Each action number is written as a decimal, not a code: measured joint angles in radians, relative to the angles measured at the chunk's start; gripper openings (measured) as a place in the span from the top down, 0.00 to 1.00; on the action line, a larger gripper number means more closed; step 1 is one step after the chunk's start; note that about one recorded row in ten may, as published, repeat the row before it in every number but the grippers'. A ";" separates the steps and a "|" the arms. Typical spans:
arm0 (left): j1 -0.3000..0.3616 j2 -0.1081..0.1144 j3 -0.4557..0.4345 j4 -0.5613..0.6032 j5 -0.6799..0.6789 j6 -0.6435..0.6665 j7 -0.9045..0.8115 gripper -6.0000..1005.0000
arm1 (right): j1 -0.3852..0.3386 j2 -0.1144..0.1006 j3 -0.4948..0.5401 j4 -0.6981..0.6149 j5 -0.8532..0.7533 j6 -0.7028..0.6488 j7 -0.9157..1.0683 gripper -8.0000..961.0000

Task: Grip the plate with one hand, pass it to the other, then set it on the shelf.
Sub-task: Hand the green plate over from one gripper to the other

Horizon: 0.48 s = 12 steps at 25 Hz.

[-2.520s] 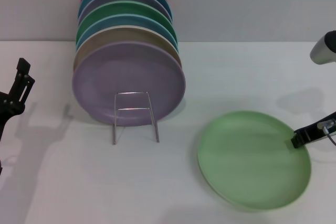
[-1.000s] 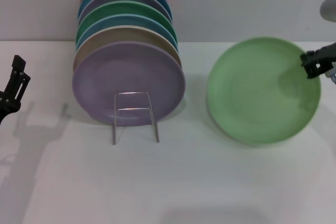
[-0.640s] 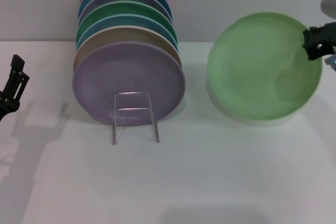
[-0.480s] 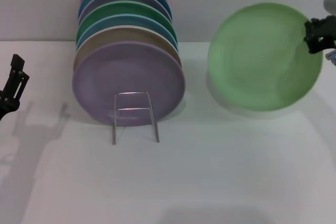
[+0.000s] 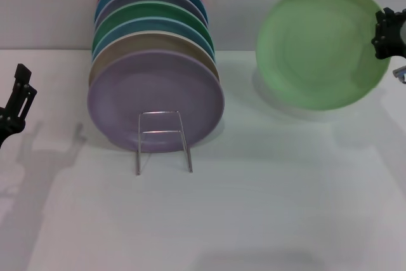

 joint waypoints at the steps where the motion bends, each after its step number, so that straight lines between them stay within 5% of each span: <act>1: 0.000 0.000 0.000 0.000 0.000 0.000 0.000 0.16 | 0.000 0.000 0.000 0.000 0.000 0.000 0.000 0.97; 10: 0.014 -0.002 0.012 -0.002 0.006 0.042 0.000 0.16 | 0.004 -0.004 -0.090 -0.347 0.009 -0.601 0.090 0.97; 12: 0.016 -0.002 0.017 -0.004 0.007 0.053 0.000 0.16 | 0.008 -0.004 -0.096 -0.376 0.009 -0.647 0.104 0.97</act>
